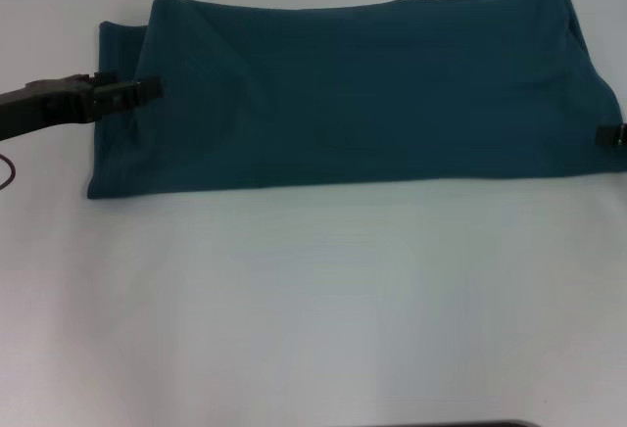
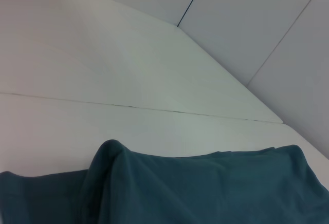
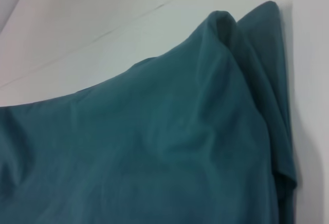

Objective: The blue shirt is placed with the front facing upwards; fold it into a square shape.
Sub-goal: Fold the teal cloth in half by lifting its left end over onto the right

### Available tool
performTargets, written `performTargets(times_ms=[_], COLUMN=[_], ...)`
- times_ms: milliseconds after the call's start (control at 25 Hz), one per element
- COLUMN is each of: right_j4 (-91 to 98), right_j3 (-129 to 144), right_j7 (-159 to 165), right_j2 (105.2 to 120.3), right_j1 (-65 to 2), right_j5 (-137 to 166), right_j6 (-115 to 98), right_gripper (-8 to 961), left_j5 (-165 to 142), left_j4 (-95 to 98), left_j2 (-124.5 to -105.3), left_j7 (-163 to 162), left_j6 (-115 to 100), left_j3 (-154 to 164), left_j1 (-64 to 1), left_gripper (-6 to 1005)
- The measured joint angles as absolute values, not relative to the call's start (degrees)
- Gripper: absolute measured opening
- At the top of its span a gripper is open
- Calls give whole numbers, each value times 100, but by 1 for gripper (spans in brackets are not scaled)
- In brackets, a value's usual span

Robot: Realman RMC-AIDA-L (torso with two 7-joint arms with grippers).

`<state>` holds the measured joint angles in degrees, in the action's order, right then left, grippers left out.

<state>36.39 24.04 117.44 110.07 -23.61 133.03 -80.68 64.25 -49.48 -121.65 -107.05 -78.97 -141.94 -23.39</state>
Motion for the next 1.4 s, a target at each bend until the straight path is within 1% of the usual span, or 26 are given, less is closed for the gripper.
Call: performTargets(times_ms=[960,1160,1400], right_j4=[3579,3574,3597], right_j3=[2440,2416,2391], right_j7=[11752,11755,11758], right_j2=[11039,11044,11048], right_j1=[-2370,-2392,-2360], right_j5=[13339,13461,13426], right_j6=[-8011,-7974,-7994], right_gripper=[615,379,247], left_j5=[6371,6371,6371], left_j4=[-4948,-4948,-4962], left_j2=[-12155,-12146,-12137], left_j7=[-10705,-10705,-10705], left_j6=[-7890,-7925,-7936], left_j3=[-14194,-14194,-14194], left_j1=[-2344,-2326,-2293], left_gripper=[861,862,862])
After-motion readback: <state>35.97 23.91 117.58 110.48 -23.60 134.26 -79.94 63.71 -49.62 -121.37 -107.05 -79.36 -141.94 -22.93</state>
